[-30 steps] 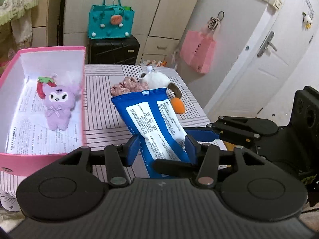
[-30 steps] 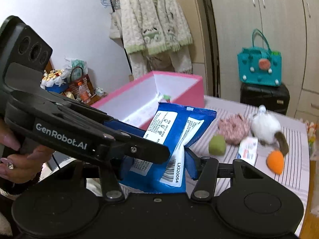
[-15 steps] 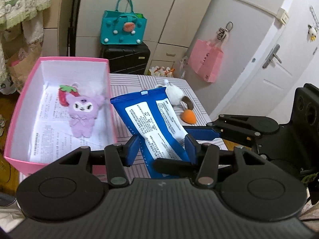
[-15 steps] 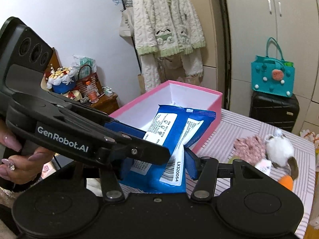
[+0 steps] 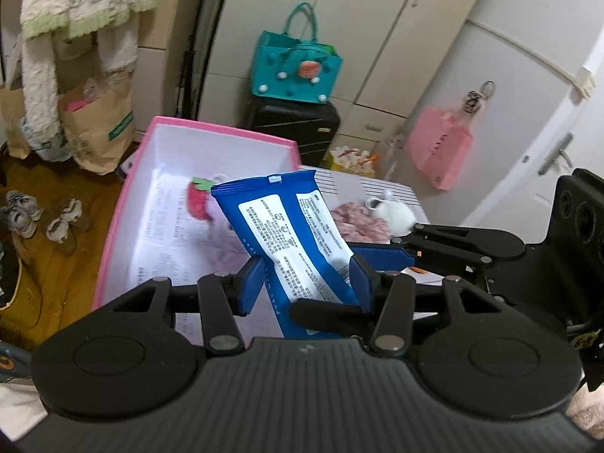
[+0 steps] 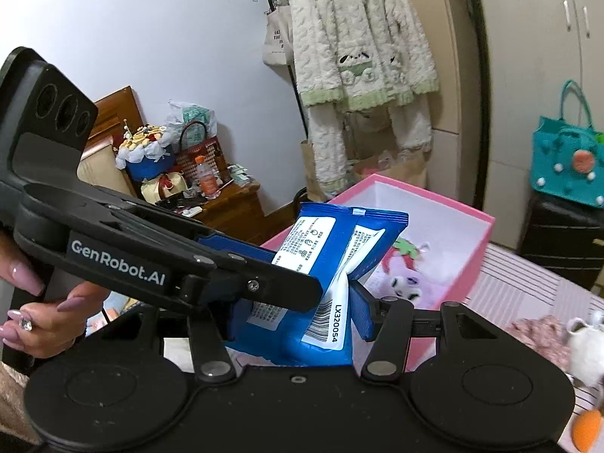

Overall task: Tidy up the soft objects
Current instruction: 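Carry the blue wipe pack with the left gripper over the pink box, then lower the wipe pack into the box and open the left gripper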

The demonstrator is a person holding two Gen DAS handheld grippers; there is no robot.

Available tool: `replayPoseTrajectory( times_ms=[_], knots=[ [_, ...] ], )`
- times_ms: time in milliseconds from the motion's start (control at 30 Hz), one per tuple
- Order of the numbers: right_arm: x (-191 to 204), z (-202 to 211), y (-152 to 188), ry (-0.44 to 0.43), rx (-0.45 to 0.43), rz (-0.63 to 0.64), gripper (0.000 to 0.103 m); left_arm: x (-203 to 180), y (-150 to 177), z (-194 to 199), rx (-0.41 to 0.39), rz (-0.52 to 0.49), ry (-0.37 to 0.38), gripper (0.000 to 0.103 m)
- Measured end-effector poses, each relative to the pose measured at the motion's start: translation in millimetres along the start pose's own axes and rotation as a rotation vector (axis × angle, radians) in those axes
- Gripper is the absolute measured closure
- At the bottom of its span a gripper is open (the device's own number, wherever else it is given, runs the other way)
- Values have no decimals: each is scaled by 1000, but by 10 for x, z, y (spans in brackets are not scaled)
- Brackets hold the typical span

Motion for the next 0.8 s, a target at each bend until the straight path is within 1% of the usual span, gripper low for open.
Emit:
replayPoseTrajectory(
  times_ms=[167,300,433,533,567,600,667,733,800],
  knots=[
    [-70,-357,-107,-60,32,-39,43,281,-120,-176,46,28,-50,55],
    [-189,-678,-157,-111,71,-76,43,498,-220,-402,93,40,-85,55],
    [-330,-940,-165,-142,107,-119,43,653,-310,-646,142,44,-115,56],
    [-457,-1113,-172,-163,135,-164,43,726,-391,-792,185,32,-130,56],
    [-483,-1161,-178,-161,148,-155,43,756,-420,-854,206,28,-134,56],
    [-512,-1214,-186,-158,165,-146,43,785,-442,-900,227,34,-134,56],
    [-567,-1313,-195,-177,208,-175,43,837,-478,-983,266,42,-137,56],
    [-605,-1395,-196,-189,237,-202,43,866,-512,-1044,284,43,-148,56],
    [-639,-1459,-190,-204,258,-230,42,865,-535,-1084,292,23,-158,56]
  ],
)
Point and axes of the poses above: each gripper's, at about its wrist camera, not at the fingertips, and z roughly against the way its jaws point, x to its left, y to its underside, the point moved 9 cm from there along -z, roughly the way its jaws point, and after that the axes turned 9 degrees about x, right-handed, at the moved point
